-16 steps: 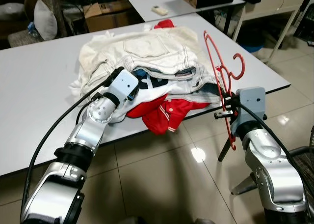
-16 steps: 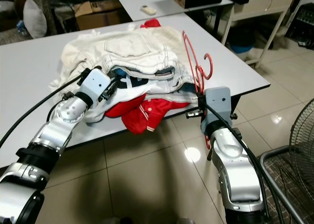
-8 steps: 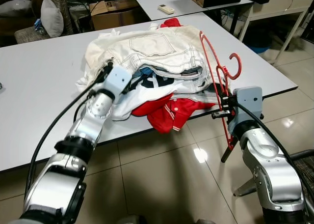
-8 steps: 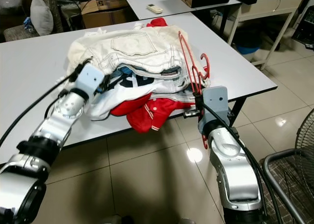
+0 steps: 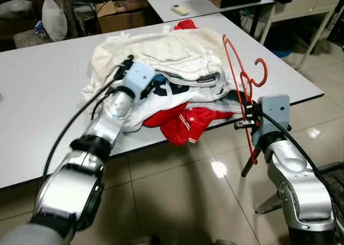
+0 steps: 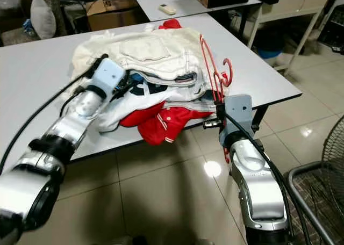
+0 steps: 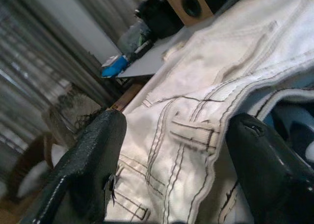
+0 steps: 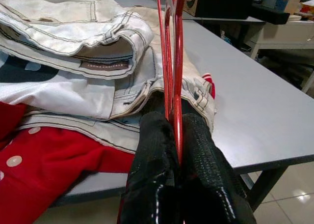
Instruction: Hang hanger
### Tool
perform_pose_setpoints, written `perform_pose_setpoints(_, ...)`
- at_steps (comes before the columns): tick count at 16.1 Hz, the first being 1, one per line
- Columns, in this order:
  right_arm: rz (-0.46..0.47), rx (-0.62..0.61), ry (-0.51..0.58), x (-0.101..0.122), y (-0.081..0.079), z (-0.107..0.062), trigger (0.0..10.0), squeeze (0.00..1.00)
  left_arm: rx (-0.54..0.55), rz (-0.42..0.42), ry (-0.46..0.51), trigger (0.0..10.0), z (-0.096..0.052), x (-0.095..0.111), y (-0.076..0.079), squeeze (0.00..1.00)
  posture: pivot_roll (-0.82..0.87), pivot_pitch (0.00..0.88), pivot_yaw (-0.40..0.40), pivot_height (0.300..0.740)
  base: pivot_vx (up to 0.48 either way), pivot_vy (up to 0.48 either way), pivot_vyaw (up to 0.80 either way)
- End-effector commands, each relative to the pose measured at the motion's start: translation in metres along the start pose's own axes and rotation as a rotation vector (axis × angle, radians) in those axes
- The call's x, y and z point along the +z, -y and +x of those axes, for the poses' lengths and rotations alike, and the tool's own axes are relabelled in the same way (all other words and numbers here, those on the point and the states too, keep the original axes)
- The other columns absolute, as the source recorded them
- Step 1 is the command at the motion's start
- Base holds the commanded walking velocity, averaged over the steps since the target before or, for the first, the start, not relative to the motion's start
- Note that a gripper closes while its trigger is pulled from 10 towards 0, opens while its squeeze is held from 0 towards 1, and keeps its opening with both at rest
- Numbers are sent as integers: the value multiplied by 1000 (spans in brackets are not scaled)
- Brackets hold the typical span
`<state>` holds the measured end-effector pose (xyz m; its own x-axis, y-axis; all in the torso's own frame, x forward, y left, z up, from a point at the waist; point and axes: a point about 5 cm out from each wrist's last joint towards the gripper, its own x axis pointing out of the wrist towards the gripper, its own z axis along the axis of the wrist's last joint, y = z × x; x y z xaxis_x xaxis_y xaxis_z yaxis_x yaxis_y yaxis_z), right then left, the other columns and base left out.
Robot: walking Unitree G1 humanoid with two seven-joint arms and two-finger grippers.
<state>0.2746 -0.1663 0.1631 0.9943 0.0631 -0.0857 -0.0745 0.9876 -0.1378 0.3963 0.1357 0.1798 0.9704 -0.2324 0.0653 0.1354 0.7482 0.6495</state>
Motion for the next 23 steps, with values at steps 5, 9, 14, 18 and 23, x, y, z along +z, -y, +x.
perform_pose_setpoints(5,-9,3,1,2,0,-1,10000,0,52,35,-53,10000,8,1,-11,0,-184,62,88,740,0,0,0)
perform_pose_setpoints(9,-9,12,-1,1,-3,-2,10000,0,61,16,-42,588,13,8,-18,0,-185,63,92,740,0,0,0)
perform_pose_setpoints(14,-8,8,-7,-1,-3,-5,10000,0,-27,15,-44,0,17,14,-14,0,-196,63,110,740,0,0,0)
perform_pose_setpoints(18,-24,48,-35,-4,-6,-7,10000,0,-56,10,-74,0,17,11,-9,0,-201,63,115,740,0,0,0)
perform_pose_setpoints(23,-36,117,-39,-5,-15,-9,10000,0,-57,5,-88,0,16,8,-10,0,-198,68,110,740,0,0,0)
